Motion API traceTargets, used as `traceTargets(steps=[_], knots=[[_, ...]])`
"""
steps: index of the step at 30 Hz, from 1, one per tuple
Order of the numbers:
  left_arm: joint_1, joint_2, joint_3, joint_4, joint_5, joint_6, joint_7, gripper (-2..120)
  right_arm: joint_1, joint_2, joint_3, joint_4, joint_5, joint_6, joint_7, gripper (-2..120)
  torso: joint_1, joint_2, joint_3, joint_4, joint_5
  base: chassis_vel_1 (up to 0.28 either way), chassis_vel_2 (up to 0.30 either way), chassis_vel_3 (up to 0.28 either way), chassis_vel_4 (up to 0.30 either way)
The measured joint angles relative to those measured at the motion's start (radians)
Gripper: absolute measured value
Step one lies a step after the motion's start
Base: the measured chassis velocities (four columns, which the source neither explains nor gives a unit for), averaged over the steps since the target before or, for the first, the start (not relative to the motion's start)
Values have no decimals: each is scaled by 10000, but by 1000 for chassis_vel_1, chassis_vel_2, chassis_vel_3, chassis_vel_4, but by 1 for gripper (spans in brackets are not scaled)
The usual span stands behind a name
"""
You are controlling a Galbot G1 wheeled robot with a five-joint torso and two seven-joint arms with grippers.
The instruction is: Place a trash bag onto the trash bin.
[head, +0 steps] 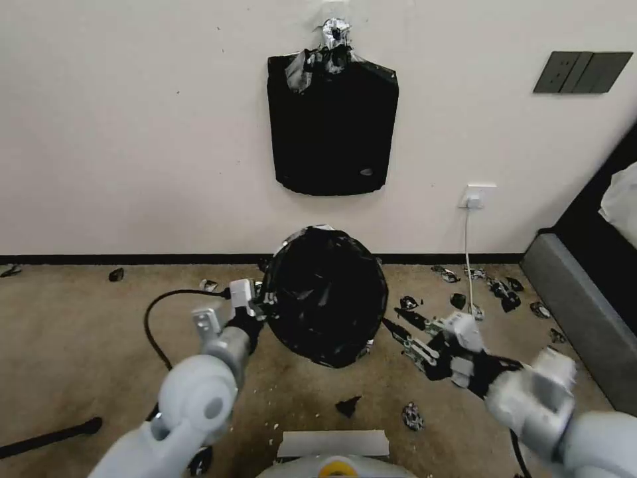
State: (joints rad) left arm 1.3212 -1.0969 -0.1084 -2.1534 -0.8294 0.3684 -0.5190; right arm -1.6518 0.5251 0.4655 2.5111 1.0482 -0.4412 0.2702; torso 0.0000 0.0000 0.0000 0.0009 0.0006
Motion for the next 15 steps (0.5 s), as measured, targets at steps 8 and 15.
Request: traceTargets(steps=[8, 15], knots=[[-1016, -97, 1747, 473, 658, -32, -185, 3, 1401, 697, -950, -34, 1180, -1253, 1585, 0, 1, 0, 0, -15, -6, 0, 0, 0, 0], [-1063, 100, 1996, 469, 862, 71, -269, 3, 4090, 1487, -3348, -1132, 1895, -1690, 2864, 0, 1, 0, 1, -7, -6, 0, 0, 0, 0]])
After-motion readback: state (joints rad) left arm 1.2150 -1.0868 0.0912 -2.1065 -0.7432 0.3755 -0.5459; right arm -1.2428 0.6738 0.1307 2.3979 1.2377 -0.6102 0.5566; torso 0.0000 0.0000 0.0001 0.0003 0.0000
